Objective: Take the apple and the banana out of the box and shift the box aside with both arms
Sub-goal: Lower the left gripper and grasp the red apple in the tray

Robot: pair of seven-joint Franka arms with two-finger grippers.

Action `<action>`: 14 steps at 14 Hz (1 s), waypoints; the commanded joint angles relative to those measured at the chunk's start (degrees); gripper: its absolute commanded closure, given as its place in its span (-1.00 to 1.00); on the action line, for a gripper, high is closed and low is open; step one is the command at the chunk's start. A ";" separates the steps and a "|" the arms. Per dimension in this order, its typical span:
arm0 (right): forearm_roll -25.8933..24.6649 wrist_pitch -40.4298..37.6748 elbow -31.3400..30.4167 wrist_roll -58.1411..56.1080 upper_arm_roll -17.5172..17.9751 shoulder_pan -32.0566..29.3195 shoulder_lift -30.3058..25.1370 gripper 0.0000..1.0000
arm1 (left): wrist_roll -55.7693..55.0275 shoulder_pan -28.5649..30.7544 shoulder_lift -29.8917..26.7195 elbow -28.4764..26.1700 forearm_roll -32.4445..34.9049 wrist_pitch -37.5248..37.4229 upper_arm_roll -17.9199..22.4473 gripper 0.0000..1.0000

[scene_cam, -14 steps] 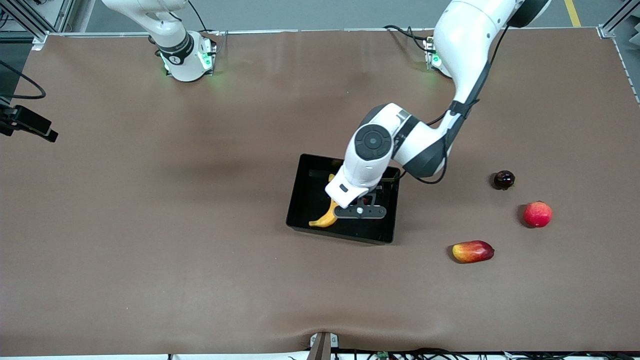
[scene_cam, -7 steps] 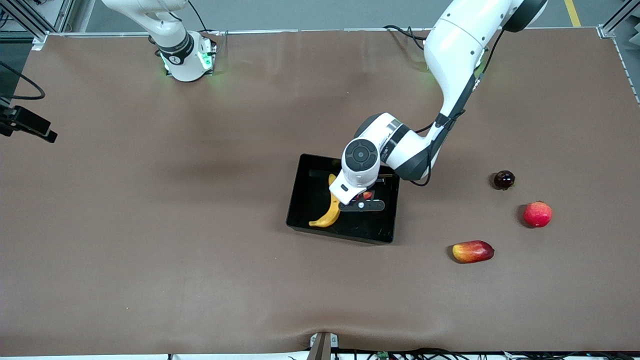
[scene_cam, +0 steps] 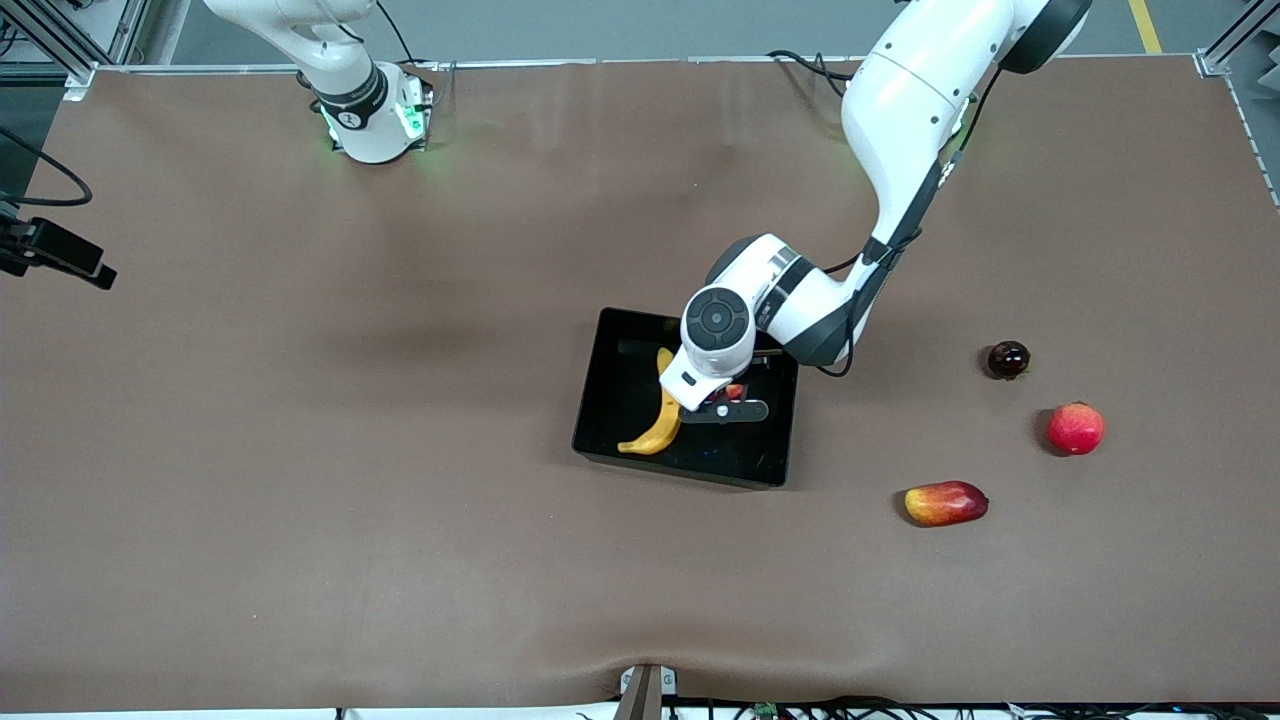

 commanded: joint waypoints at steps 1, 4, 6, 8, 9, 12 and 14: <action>0.52 -0.12 0.85 0.67 0.18 -0.43 0.40 -1.00 | -1.35 -0.47 0.96 0.34 2.40 0.78 0.31 -0.76; 0.61 -0.12 0.85 0.67 0.18 -0.43 0.40 -1.00 | -1.35 -0.47 0.70 0.51 2.31 0.69 0.31 0.65; 0.61 -0.12 1.03 0.67 0.18 -0.26 0.40 -1.00 | -1.43 -0.30 0.26 2.34 2.31 0.51 0.31 1.00; 0.70 -0.04 1.38 0.76 0.18 -0.43 0.84 -1.00 | -1.26 0.23 -1.75 3.76 2.49 -1.50 0.39 1.00; 0.70 -0.12 1.38 0.76 0.18 -0.52 1.19 -1.00 | -0.83 0.32 -3.42 3.85 2.49 -2.38 0.40 1.00; 0.70 -0.12 1.47 0.76 0.09 -0.43 1.19 -1.00 | -0.30 2.94 -9.22 3.85 2.49 -4.57 0.22 1.00; 0.70 -0.12 1.82 0.67 0.18 -0.34 1.19 -1.00 | 3.37 5.75 -12.74 3.85 1.88 -6.95 0.22 1.00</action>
